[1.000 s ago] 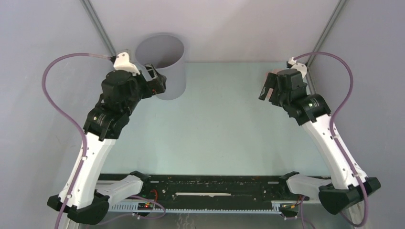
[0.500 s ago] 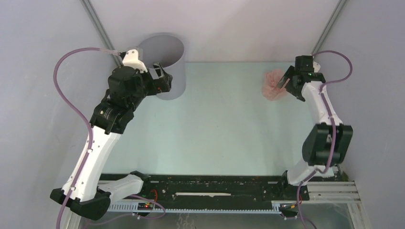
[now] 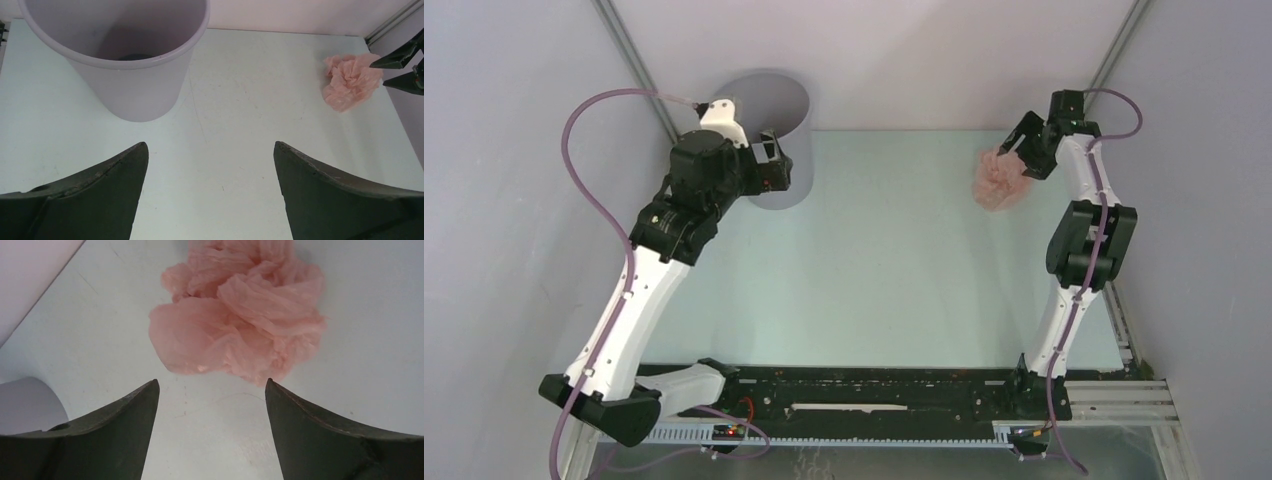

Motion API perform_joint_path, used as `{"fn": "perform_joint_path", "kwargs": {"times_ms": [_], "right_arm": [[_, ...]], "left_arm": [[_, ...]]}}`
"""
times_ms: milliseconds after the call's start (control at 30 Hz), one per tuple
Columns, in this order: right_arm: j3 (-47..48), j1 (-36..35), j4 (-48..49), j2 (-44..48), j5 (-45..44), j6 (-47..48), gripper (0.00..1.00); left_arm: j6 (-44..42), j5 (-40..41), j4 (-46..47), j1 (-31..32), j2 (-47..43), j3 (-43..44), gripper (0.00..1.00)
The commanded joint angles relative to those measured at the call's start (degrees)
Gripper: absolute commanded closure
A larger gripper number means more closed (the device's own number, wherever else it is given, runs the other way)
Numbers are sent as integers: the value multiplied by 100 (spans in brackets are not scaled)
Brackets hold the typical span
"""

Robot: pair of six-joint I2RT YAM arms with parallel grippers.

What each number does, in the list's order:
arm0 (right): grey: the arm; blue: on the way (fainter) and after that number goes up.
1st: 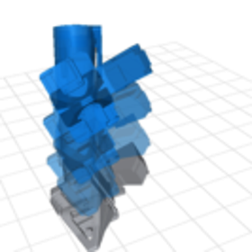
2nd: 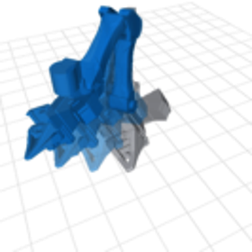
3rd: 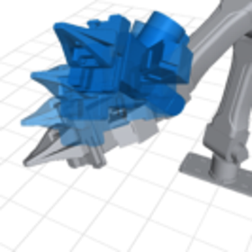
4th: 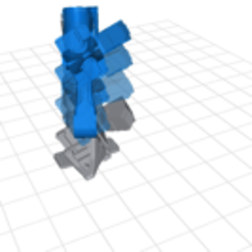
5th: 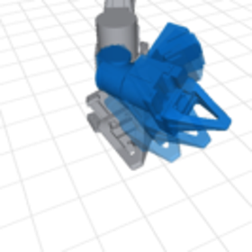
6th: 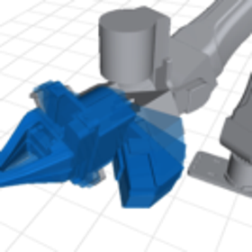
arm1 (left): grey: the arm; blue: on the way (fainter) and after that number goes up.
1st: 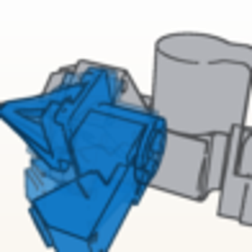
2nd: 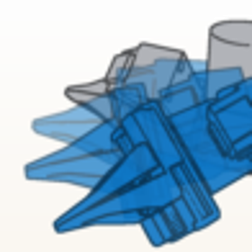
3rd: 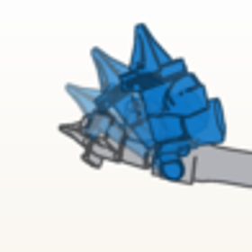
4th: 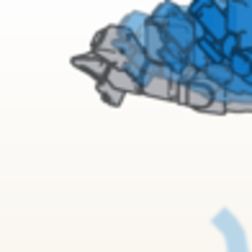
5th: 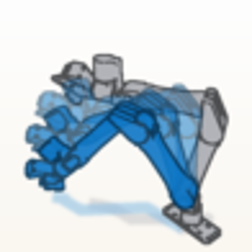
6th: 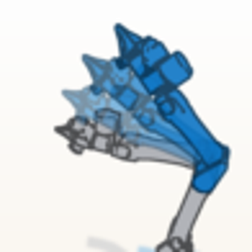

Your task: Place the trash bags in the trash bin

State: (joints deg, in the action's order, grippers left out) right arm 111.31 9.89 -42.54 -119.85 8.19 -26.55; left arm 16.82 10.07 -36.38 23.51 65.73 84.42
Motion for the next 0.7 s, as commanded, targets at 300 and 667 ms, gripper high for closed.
{"fn": "perform_joint_path", "kwargs": {"times_ms": [300, 667], "right_arm": [[-75, -581, 412, -170, 85, 1002, 42], [-1747, -1479, 547, 976, 621, 1035, 100]], "left_arm": [[-49, -385, 446, 40, 313, 455, 0], [705, -793, 423, 44, 323, 278, 0]]}}
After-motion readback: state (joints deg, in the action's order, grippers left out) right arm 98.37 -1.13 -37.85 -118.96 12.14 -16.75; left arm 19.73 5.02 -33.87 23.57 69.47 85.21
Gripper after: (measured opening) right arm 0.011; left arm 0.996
